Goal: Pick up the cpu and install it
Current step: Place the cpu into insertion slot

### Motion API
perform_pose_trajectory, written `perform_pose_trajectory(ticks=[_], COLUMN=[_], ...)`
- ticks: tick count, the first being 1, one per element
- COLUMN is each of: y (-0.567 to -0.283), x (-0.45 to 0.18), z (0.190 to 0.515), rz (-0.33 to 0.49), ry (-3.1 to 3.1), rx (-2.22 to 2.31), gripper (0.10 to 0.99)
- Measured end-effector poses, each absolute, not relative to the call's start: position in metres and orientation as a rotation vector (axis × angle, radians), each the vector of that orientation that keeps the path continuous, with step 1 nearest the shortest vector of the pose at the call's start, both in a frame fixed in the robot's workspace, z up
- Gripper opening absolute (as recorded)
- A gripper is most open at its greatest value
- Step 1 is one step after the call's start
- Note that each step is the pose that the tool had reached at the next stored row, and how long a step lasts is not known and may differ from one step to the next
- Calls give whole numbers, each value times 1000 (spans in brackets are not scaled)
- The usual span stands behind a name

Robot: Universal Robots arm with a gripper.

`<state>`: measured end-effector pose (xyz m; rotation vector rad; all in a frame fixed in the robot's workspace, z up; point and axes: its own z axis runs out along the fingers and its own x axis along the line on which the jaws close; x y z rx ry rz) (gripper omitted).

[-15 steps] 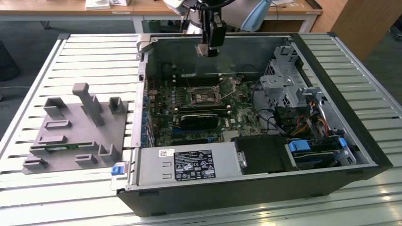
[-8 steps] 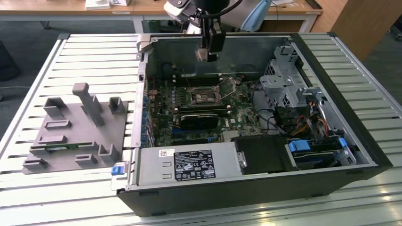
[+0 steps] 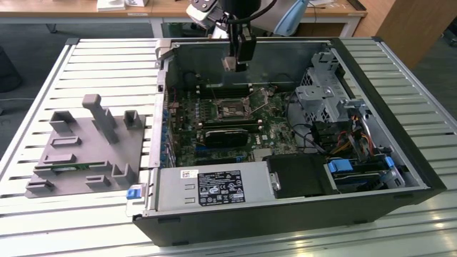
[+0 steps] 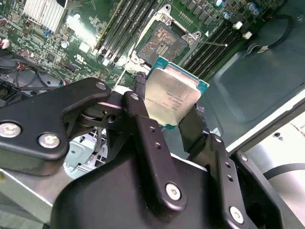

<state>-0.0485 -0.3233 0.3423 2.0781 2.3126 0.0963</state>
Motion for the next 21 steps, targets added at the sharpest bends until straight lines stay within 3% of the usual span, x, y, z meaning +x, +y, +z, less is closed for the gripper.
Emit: perform_pose_trajectory(ticks=[21], y=[-323], x=[-48], z=[333], rz=[96], ry=[2313], rx=[2078], gripper=[533])
